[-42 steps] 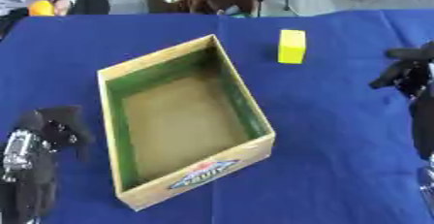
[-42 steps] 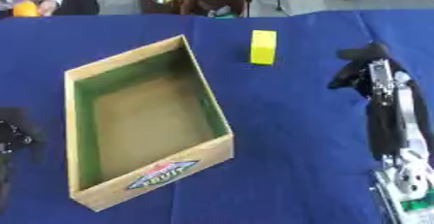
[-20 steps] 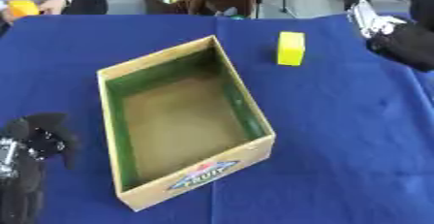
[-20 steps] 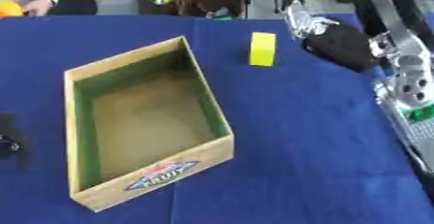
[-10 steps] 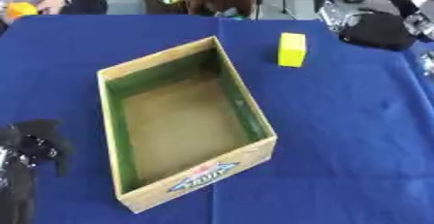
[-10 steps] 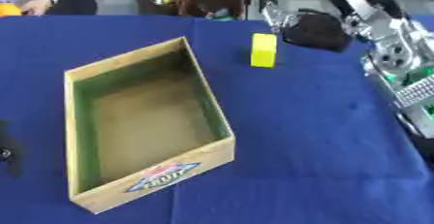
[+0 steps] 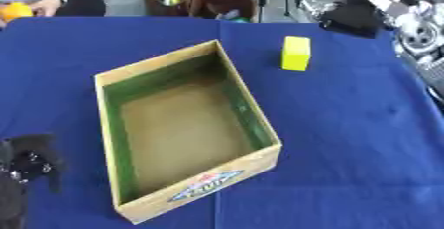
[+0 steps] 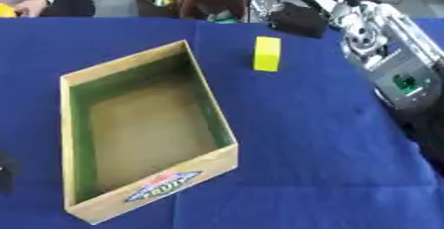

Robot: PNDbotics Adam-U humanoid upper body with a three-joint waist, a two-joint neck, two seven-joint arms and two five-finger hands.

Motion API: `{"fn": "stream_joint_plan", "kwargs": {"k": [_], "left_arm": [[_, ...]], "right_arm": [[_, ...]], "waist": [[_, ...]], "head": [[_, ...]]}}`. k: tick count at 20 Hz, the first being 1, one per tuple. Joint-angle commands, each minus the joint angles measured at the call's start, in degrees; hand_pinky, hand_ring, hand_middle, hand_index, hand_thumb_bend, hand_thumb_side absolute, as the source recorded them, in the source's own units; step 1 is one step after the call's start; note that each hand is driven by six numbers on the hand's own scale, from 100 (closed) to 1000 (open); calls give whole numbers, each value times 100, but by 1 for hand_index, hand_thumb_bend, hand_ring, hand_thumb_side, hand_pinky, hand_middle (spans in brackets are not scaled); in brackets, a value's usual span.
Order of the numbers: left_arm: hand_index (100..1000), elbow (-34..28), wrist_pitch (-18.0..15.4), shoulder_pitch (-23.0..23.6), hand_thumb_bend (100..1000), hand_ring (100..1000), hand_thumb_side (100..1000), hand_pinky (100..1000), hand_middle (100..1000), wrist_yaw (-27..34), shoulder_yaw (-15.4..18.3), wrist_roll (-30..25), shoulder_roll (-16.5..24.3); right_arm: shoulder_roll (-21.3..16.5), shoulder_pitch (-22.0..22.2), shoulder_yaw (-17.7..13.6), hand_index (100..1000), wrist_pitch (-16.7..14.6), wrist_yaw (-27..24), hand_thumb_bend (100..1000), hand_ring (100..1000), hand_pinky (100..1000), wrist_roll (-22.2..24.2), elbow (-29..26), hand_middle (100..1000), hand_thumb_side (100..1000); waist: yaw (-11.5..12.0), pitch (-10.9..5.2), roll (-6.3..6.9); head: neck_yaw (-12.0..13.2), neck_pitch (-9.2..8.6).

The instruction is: Pick up objects on the table and place them in the box.

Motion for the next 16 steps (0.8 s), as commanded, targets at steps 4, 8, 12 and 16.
{"fn": "stream_joint_plan", "kwargs": {"k": [4,8,12,16], "left_arm": [[660,-108,-26,-33,100,436,998,223,423,-58,-40,-36,121],[660,-108,-38,-40,100,436,999,222,423,-92,-38,-37,130],[660,-108,-45,-43,100,436,995,222,423,-130,-34,-37,132],[660,-108,-49,-44,100,436,984,221,423,-155,-34,-45,130]], "right_arm": [[62,-417,27,1000,-188,489,100,889,876,452,690,889,877],[88,-584,-43,1000,-377,780,100,907,891,743,1164,933,751],[121,-713,-107,1000,-647,1079,100,904,893,1042,1649,949,404],[183,-884,-240,1000,-945,1378,100,903,897,1342,2137,952,254]], "waist": [[75,-31,-27],[124,39,-56],[157,90,-77],[159,120,-69]], "head": [[-90,-168],[-93,-244],[-99,-292],[-109,-309]]}}
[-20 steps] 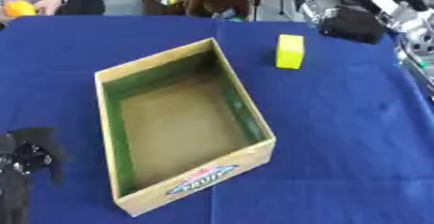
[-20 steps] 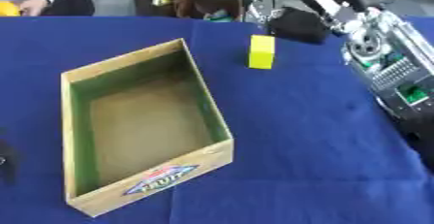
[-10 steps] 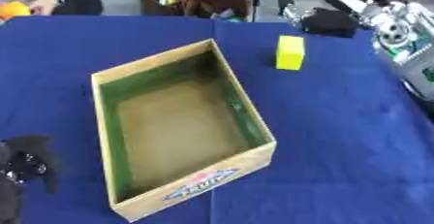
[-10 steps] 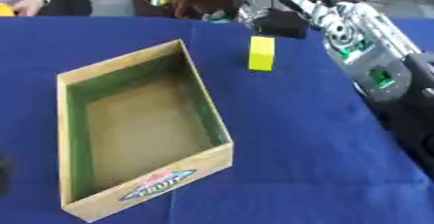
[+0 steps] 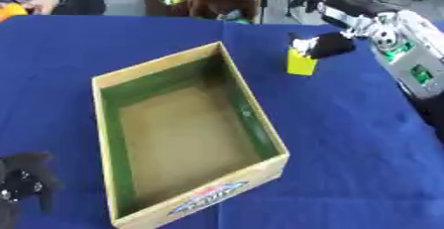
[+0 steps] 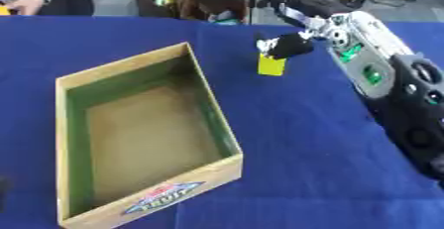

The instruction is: Pick up objects on the table and place them in the box.

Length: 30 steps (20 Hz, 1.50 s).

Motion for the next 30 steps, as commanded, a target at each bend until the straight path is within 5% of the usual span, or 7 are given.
{"fn": "stream_joint_plan", "kwargs": {"k": [1,3,6,17,23,26,30], "left_arm": [[660,-108,-22,-33,100,436,986,221,423,-49,-3,-23,106],[659,-108,-21,-25,100,435,990,221,422,-59,0,-25,102],[659,-108,-20,-21,100,436,993,221,422,-67,1,-23,99],[659,-108,-3,-47,100,436,992,222,422,-96,-1,-30,96],[659,-108,15,-41,100,436,988,222,422,-123,1,-52,89],[659,-108,19,-45,100,436,991,222,422,-133,1,-60,84],[659,-108,25,-48,100,436,988,222,422,-148,3,-71,71]], "right_arm": [[-34,-255,-210,1000,-237,277,100,905,899,240,343,953,487],[23,-383,-340,1000,-388,428,100,916,915,391,517,953,823],[64,-486,-581,1000,-615,646,100,931,932,617,574,958,1000],[54,-490,-897,1000,-1118,1189,149,942,938,1309,743,972,1000],[77,-489,-903,1000,-1195,1186,100,936,939,1552,745,971,699],[84,-482,-913,1000,-1216,1093,118,934,936,1590,700,971,985],[81,-423,-925,1000,-1191,980,161,920,925,1425,689,958,1000]], "waist": [[4,-113,17],[-5,-106,26],[-21,-96,34],[-13,-53,5],[-22,-40,1],[-30,-31,2],[-22,-7,7]], "head": [[-19,-80],[-24,-78],[-19,-77],[-58,-113],[-56,-111],[-52,-115],[-55,-142]]}}
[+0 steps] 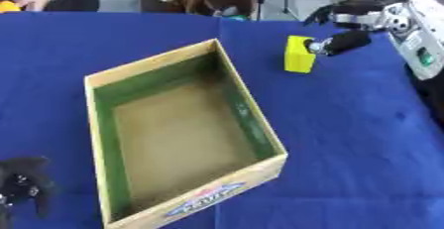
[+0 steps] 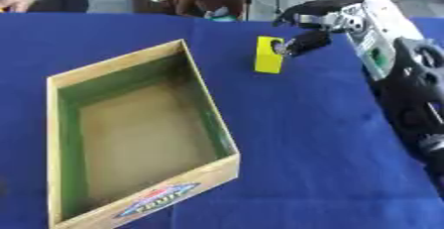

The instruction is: Pick up objects on the table and place them in the box.

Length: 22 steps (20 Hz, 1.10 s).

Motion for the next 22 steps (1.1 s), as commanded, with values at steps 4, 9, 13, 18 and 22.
{"fn": "stream_joint_plan", "kwargs": {"k": [4,9,13,18,22], "left_arm": [[659,-108,-5,-41,100,436,986,221,422,-38,-2,-30,41],[659,-108,-7,-43,100,436,985,221,422,-58,1,-41,34],[659,-108,-2,-46,100,436,984,221,422,-75,4,-47,27],[658,-108,0,-52,100,436,984,221,422,-97,4,-53,15],[658,-108,-5,-51,100,436,986,222,422,-104,-1,-57,7]], "right_arm": [[-101,-37,-1,1000,29,59,186,928,926,-282,-76,966,1000],[-74,-42,17,1000,3,183,197,929,927,-304,-15,973,1000],[-88,-8,33,1000,-40,192,214,932,930,-252,-17,975,1000],[-72,34,53,1000,-75,101,190,922,924,-189,-3,972,1000],[-53,22,83,1000,-83,117,196,921,924,-190,5,974,969]], "waist": [[13,-92,13],[22,-57,13],[8,-27,6],[21,8,14],[35,27,23]], "head": [[-21,-98],[-39,-109],[-38,-112],[-56,-131],[-76,-144]]}}
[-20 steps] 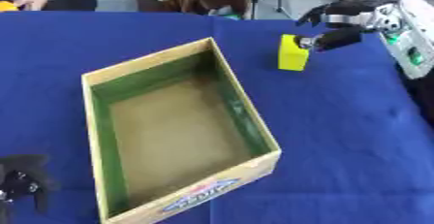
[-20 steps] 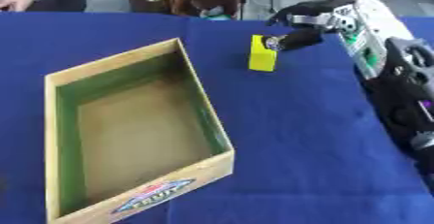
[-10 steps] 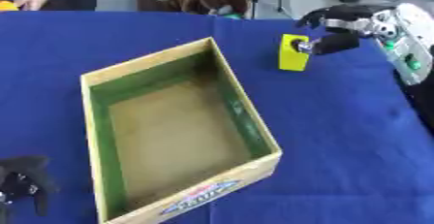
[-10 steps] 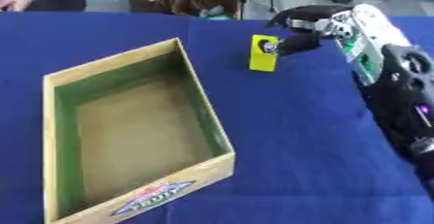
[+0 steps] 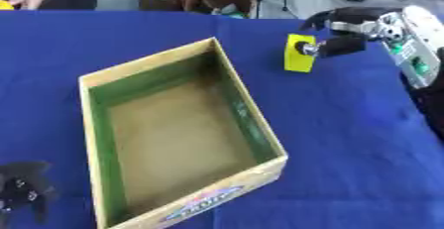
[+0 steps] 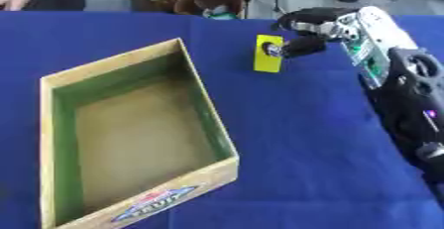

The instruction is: Pick up objects on the table and place them in the box.

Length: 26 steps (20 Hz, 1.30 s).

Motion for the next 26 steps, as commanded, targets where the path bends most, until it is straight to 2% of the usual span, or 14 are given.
{"fn": "stream_joint_plan", "kwargs": {"k": [1,4,9,11,12,14,18,23,26], "left_arm": [[658,-108,-12,-25,100,436,986,222,422,-37,-2,-27,8],[658,-108,-10,-26,100,437,986,222,422,-42,-2,-30,3],[658,-108,-2,-28,100,437,987,222,422,-52,0,-32,-2],[658,-108,5,-29,100,437,990,223,422,-59,-3,-40,-4],[657,-108,5,-30,100,437,991,223,422,-60,-3,-42,-5],[657,-108,4,-23,100,437,997,223,422,-60,1,-39,-7],[657,-108,14,-3,100,437,1000,224,422,-64,1,-40,-1],[657,-108,29,10,100,438,1000,225,423,-58,3,-55,13],[657,-108,46,17,100,439,1000,226,423,-60,5,-68,20]], "right_arm": [[-56,-41,55,1000,-22,59,198,921,925,28,8,976,964],[-45,-37,89,1000,-43,169,205,915,923,43,30,980,938],[-34,-3,127,1000,-81,364,177,915,922,32,82,984,825],[-25,-2,125,1000,-72,425,173,906,917,3,97,977,816],[-20,-2,122,1000,-55,451,170,903,915,-33,98,974,832],[6,-15,91,1000,-31,371,100,883,906,-101,72,956,894],[-28,-106,-26,1000,122,-56,100,861,896,-340,-141,932,964],[-135,-132,-67,1000,325,-407,100,854,892,-633,-436,924,976],[-213,-69,27,1000,271,-525,100,865,898,-474,-528,934,998]], "waist": [[22,-89,20],[26,-78,20],[21,-65,21],[17,-62,22],[16,-61,23],[10,-68,33],[-28,-98,35],[-51,-157,25],[-69,-186,22]], "head": [[-26,-78],[-35,-89],[-46,-88],[-46,-87],[-45,-86],[-37,-72],[-5,-49],[20,-25],[32,0]]}}
